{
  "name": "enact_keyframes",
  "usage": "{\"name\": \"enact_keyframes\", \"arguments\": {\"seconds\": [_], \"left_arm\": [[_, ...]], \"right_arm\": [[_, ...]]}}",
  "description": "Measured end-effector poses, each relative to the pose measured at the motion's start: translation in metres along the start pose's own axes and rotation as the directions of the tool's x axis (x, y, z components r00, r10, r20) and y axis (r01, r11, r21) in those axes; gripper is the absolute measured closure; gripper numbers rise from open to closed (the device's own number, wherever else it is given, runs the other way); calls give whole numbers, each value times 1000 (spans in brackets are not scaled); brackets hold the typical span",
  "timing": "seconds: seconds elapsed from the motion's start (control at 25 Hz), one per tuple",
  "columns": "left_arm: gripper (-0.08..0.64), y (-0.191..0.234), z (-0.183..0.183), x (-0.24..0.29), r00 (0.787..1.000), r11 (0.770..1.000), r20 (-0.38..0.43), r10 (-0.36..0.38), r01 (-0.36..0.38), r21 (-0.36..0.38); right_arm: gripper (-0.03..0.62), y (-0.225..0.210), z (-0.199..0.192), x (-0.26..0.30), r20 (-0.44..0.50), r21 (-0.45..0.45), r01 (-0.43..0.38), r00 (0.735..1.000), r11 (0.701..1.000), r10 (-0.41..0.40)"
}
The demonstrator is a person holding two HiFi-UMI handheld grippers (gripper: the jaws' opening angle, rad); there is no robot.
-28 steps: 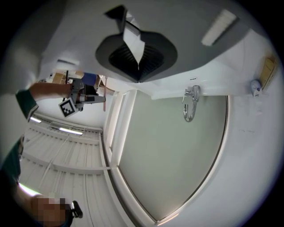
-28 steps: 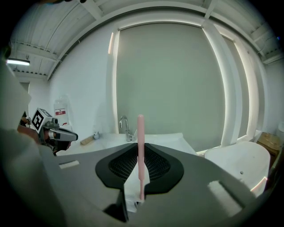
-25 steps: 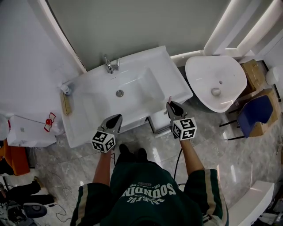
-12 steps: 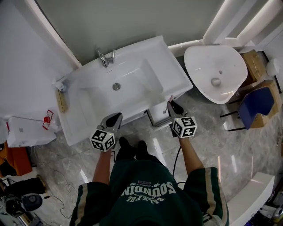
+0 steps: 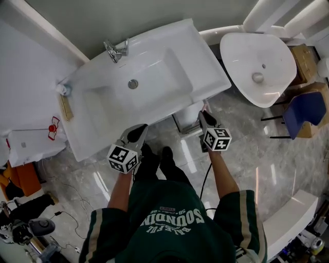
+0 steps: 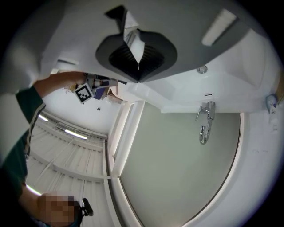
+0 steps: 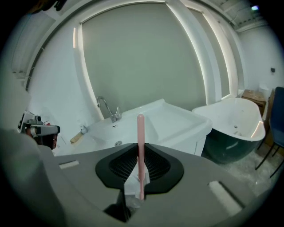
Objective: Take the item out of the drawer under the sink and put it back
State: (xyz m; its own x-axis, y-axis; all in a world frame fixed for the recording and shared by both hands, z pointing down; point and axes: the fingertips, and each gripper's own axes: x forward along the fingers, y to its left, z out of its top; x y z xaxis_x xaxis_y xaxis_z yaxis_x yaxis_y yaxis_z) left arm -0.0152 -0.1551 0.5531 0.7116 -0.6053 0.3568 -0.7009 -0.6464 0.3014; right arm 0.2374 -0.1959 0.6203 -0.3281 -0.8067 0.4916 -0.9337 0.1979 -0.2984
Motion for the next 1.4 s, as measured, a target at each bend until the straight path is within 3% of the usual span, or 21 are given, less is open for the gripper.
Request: {"name": "enact_keyframes", "arguments": {"seconds": [0.4, 0.56, 0.76, 0.92, 1.4], "left_arm": [[509, -16, -33, 29, 997, 999, -54, -49, 48, -10], [509, -20, -59, 37, 993, 998, -101, -66, 64, -25], [509, -26, -90, 43, 985, 996, -152, -86, 83, -27], [509, -26, -113, 44, 977, 996, -191, -91, 88, -23], [509, -12, -149, 48, 968, 996, -238, -75, 63, -57]], "right_arm": [[541, -44, -76, 50, -120, 172, 57, 992, 984, -36], [541, -62, -106, 75, -169, 284, 78, 985, 956, -30], [541, -89, -150, 108, -262, 338, 137, 964, 931, -47], [541, -108, -171, 129, -286, 393, 173, 957, 903, -59], [541, -135, -226, 179, -442, 342, 225, 896, 912, -55]]}}
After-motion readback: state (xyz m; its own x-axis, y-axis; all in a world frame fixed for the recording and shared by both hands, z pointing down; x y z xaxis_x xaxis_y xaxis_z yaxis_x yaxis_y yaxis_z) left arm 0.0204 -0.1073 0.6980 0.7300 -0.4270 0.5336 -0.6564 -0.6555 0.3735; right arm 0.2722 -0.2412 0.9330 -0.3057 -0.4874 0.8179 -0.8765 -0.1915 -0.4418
